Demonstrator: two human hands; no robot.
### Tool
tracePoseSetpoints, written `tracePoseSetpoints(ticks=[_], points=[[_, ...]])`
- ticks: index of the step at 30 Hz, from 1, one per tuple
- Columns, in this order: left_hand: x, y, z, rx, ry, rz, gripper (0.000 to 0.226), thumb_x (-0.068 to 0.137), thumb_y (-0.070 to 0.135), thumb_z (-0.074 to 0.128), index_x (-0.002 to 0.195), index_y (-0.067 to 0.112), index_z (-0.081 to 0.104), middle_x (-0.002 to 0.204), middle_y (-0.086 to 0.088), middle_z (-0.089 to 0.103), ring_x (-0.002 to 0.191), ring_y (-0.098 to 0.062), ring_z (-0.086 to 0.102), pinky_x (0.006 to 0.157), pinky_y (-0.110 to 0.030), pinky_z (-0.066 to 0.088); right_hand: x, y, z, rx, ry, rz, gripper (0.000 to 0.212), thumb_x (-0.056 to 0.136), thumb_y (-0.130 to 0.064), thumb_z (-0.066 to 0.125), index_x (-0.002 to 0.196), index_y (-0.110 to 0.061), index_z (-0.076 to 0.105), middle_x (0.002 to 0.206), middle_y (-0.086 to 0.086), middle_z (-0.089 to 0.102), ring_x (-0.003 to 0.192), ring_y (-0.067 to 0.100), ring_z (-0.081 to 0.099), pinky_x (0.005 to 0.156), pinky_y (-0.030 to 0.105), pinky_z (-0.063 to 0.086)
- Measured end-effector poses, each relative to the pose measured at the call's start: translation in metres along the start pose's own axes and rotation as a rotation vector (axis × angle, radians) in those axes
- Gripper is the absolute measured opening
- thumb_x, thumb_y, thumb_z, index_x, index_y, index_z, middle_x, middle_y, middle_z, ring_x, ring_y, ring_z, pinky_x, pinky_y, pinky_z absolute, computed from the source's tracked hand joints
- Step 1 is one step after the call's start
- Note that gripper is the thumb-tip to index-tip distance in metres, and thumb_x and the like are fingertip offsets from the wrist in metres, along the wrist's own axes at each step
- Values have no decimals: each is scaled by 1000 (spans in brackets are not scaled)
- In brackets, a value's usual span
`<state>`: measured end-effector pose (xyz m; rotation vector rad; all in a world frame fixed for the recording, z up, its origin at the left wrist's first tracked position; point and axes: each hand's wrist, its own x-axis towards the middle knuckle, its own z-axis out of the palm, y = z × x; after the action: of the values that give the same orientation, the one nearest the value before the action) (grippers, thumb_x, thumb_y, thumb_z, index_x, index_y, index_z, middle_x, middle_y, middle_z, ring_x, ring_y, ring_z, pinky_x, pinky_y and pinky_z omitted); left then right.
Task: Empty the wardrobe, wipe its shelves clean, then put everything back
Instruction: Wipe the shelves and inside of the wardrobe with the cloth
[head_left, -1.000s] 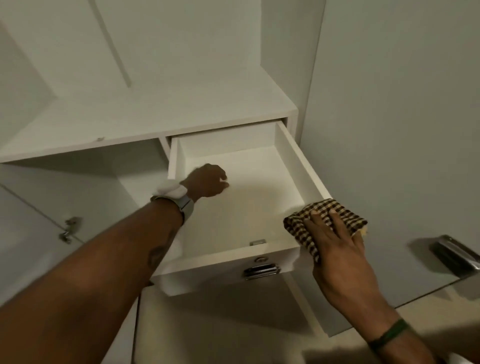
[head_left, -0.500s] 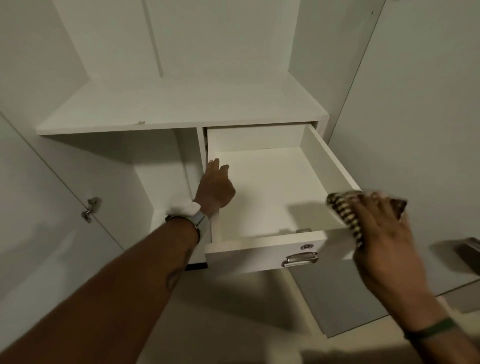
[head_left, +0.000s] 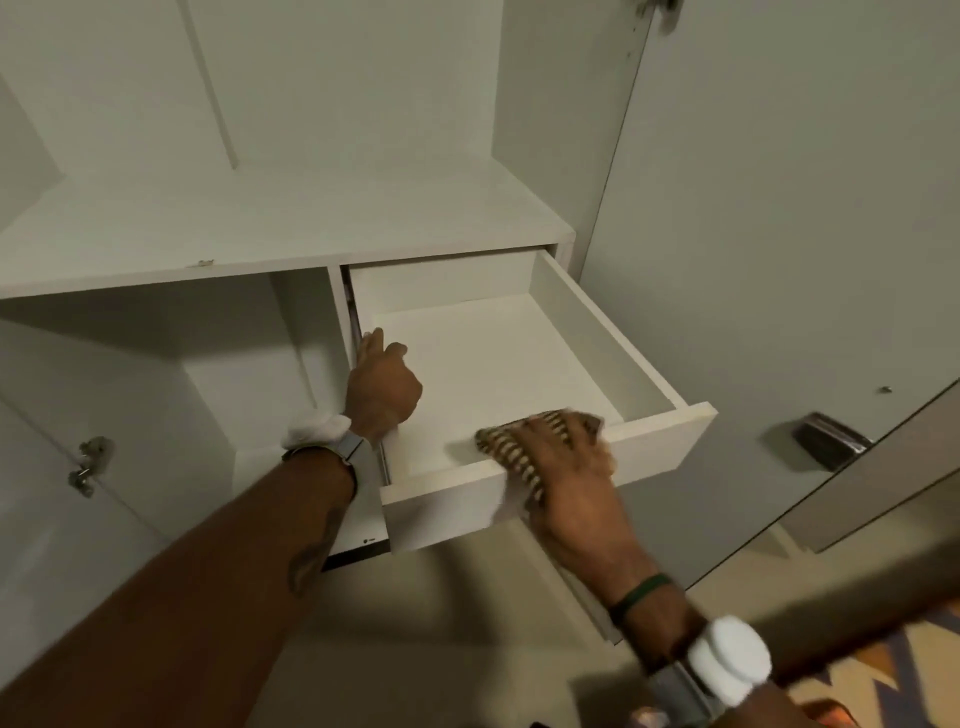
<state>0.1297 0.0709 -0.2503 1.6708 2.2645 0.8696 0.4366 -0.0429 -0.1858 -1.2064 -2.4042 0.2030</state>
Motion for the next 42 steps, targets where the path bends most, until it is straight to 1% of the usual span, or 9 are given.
tracePoseSetpoints(ticks=[8, 11, 15, 22, 24, 29, 33, 36, 42], points=[[-4, 5, -2, -62, 17, 16, 49, 89, 19, 49, 134, 2, 58, 149, -22, 45, 153, -31, 17, 123, -32, 9, 10, 114, -41, 56, 102, 518, 61, 81, -6, 52, 138, -27, 53, 145, 10, 50, 142, 36, 32, 116, 56, 31], [-15, 20, -8, -194, 85, -29, 47, 88, 16, 51, 130, -2, 60, 153, -24, 39, 151, -34, 23, 124, -38, 20, 10, 71, -28, -13, 110, 485, 58, 76, -16, 51, 133, -26, 54, 137, 9, 56, 135, 41, 36, 108, 61, 37], [-20, 17, -14, -285, 86, -49, 59, 81, 20, 46, 133, -7, 55, 148, -26, 45, 147, -37, 30, 121, -49, 27, 2, -33, 18, -38, 38, 250, 71, 70, -13, 50, 140, -22, 56, 147, 6, 53, 142, 47, 32, 117, 62, 22], [-20, 32, -22, -410, 107, -255, 57, 99, 7, 46, 153, 0, 28, 156, -21, 31, 144, -34, 34, 117, -31, 28, -8, -106, 49, -47, -74, -52, 84, 67, -13, 65, 148, -22, 46, 157, 2, 42, 149, 42, 23, 115, 55, 1], [-22, 33, -24, -507, 51, -325, 62, 103, 11, 44, 158, 5, 16, 160, -19, 26, 145, -33, 33, 113, -25, 26, -8, -89, 40, -62, -80, -45, 84, 68, -10, 65, 149, -24, 46, 158, 0, 41, 149, 38, 23, 114, 53, -1], [-23, 29, -20, -699, 58, -396, 65, 106, 27, 41, 159, 5, 10, 163, -16, 23, 150, -31, 26, 123, -43, 23, -11, -64, 21, -2, -79, 154, 79, 72, -13, 48, 150, -25, 46, 158, -2, 40, 151, 32, 18, 119, 49, 2], [-23, 27, -16, -806, 85, -432, 46, 110, 32, 32, 146, 4, 39, 141, -12, 50, 130, -27, 48, 110, -32, 36, -5, -89, 20, 16, -288, -66, 80, 79, -21, 52, 155, -38, 32, 163, -17, 22, 155, 23, 4, 121, 47, -4], [-15, 15, -12, -855, 66, -469, 25, 109, 28, 31, 101, 20, 54, 101, -11, 55, 92, -23, 52, 84, -32, 42, 15, -97, 15, 75, -307, -146, 68, 83, -29, 50, 149, -43, 39, 154, -23, 39, 147, 15, 24, 122, 45, 17], [9, -15, -32, -1005, -87, -732, 61, 105, 58, 24, 85, 15, 62, 75, -2, 62, 66, -18, 57, 60, -24, 49, 40, -103, 1, 108, -322, -204, 51, 94, -34, 47, 142, -49, 42, 138, -26, 54, 126, 4, 44, 107, 30, 33]])
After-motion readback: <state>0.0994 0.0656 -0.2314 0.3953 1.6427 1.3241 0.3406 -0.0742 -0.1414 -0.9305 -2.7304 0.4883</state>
